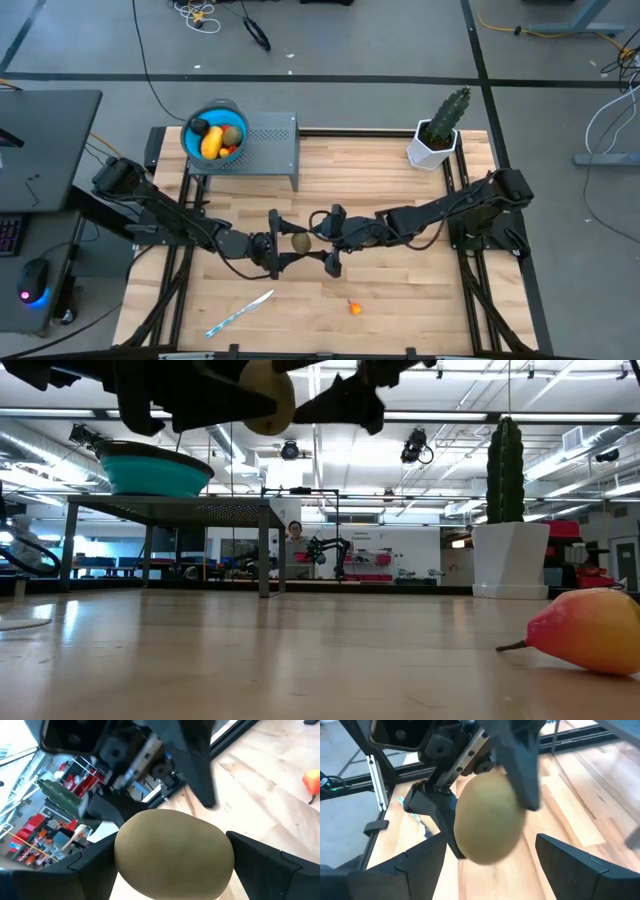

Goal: Pick & Place Fruit
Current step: Put the brown kiwi into the blue strainer bowl on the shelf

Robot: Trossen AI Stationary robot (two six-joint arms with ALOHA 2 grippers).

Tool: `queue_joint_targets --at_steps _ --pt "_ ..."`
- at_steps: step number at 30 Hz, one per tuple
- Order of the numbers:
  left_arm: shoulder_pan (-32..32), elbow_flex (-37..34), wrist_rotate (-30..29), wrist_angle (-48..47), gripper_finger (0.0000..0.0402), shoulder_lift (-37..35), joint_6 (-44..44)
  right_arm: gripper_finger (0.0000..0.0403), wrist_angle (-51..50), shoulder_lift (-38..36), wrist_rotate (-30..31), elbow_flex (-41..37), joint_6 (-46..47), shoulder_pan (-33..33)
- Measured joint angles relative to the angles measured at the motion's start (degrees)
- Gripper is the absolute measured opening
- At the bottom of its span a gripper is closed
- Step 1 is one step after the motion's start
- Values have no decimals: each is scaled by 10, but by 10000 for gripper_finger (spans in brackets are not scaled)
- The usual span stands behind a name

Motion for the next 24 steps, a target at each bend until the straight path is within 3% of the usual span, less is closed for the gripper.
queue_joint_targets --at_steps 10,18,24 --pt "22 0 -5 -55 347 -41 -35 315 -128 -79 1 1 3 12" --pt "86 0 -39 -148 347 -196 -13 315 -159 -80 25 1 6 20" --pt "189 0 -79 -195 347 -323 -29 315 -159 -80 50 1 6 20"
